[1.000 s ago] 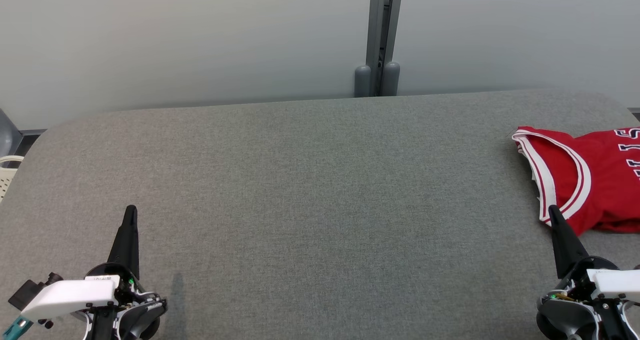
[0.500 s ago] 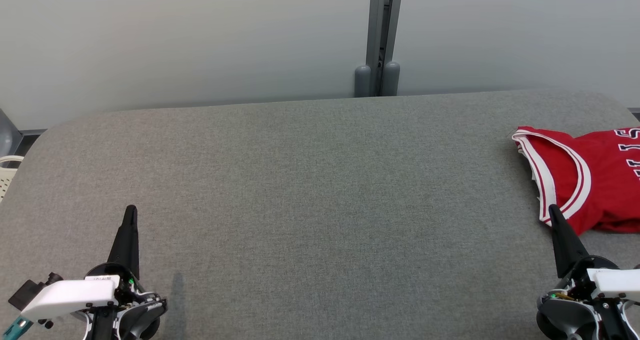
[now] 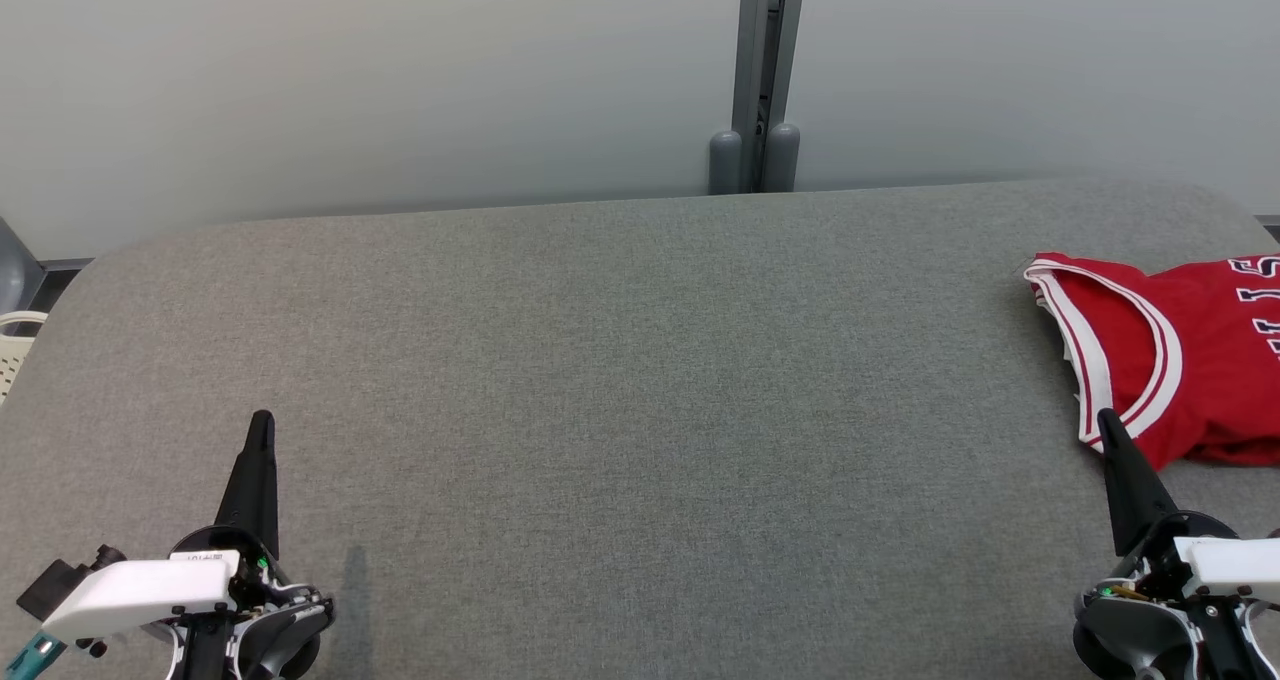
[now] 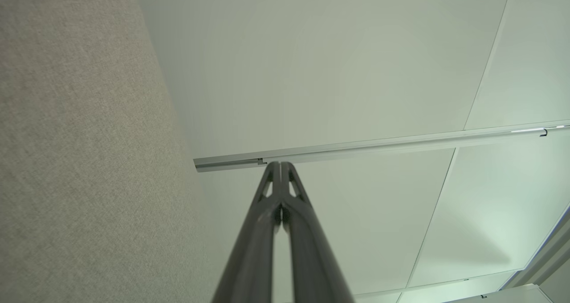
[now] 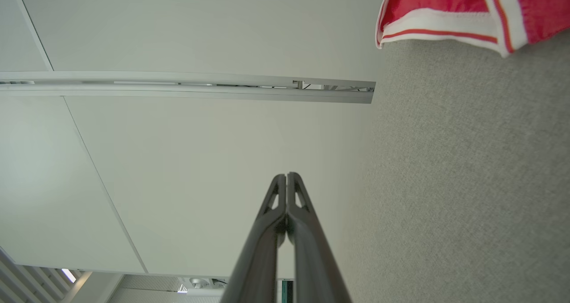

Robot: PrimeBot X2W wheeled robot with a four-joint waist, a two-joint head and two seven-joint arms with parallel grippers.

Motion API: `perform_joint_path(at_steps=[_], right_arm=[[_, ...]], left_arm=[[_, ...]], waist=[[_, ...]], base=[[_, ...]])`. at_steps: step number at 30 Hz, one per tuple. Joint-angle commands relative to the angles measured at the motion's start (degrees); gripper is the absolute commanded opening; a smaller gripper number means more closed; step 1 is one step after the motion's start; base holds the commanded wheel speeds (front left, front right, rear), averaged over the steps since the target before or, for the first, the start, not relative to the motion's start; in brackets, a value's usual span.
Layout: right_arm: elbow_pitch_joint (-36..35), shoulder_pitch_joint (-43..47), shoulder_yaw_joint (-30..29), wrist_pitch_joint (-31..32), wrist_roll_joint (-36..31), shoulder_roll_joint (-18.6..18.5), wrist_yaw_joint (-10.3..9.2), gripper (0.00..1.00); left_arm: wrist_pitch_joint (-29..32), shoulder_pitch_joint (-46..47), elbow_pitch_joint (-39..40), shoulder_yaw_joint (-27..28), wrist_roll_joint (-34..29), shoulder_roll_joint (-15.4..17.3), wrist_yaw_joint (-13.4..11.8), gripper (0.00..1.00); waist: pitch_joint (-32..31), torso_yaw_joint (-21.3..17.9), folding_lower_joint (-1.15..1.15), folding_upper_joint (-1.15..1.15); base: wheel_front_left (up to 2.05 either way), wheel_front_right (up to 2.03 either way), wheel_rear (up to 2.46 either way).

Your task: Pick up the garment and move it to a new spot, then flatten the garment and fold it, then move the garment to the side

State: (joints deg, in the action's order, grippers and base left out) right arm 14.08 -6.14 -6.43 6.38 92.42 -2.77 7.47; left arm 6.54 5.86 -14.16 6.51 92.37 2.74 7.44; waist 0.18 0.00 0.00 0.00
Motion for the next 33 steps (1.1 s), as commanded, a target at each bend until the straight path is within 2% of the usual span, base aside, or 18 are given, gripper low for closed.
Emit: perform_joint_path(at_steps=[1, 33], right_arm=[[0.09, -0.27, -0.12, 0.24, 0.04, -0.34, 0.04, 0.00], [0.10, -0.28, -0.16, 0.22, -0.02, -0.30, 0.04, 0.00]], left_arm=[[0.18, 0.79, 0.19, 0.23, 0.08, 0.14, 0.21, 0.00], [0.17, 0.79, 0.19, 0.22, 0.08, 0.14, 0.21, 0.00]], waist=[[0.00, 0.00, 0.00, 0.00], [0.00, 0.00, 0.00, 0.00]], base=[[0.00, 0.00, 0.00], [0.00, 0.00, 0.00]])
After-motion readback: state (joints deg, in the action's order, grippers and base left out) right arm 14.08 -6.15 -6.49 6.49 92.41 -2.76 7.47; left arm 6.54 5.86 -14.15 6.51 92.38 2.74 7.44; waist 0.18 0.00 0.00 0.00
